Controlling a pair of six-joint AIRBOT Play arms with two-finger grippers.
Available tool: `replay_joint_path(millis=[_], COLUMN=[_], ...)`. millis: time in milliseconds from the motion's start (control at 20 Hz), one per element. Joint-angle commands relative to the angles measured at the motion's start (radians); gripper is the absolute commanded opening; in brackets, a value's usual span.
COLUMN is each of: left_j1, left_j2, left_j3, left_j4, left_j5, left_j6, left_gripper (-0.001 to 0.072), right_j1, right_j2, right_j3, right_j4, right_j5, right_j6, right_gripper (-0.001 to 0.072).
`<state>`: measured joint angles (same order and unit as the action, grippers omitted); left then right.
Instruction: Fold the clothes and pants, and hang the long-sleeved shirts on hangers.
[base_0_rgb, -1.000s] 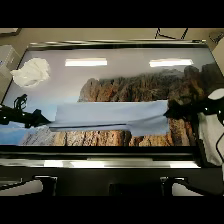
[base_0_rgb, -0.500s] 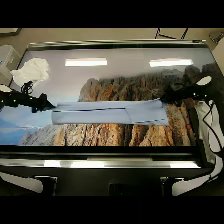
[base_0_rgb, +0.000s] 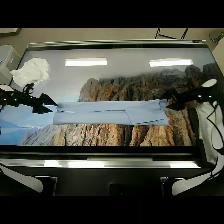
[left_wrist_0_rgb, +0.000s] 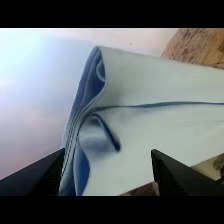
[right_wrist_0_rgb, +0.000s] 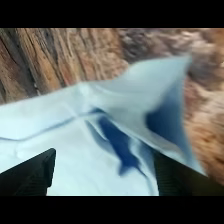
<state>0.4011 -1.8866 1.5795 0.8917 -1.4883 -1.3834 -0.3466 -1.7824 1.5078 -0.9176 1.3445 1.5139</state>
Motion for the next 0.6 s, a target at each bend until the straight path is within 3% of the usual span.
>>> replay_joint_path(millis=[0,200,450,550], left_j1=[0.083,0.091,-0.004,-0.062], left_j2=[0.046,0.171,0.33,0.38], left_j3=[0.051,0.051,0.051,0.051], left_j4=[-0.002,-0.002,-0.003,-0.003], left_j5=[-0.124,-0.173,-0.18,-0.177], left_j6=[-0.016,-0.02,-0.02,-0.02], left_gripper=[0.0625,0.0623,0.0622,0.0618], right_j1=[-0.112,-0.106,-0.014,0.027], right_j2=[0.026,0.013,-0.071,-0.079], right_j3=[-0.021,-0.135,-0.162,-0.162], right_j4=[-0.09,-0.027,0.072,0.071], right_j5=[0.137,0.061,0.029,-0.03], right_j6=[-0.051,-0.117,-0.195,-0.189], right_gripper=[0.0709,0.071,0.071,0.0671])
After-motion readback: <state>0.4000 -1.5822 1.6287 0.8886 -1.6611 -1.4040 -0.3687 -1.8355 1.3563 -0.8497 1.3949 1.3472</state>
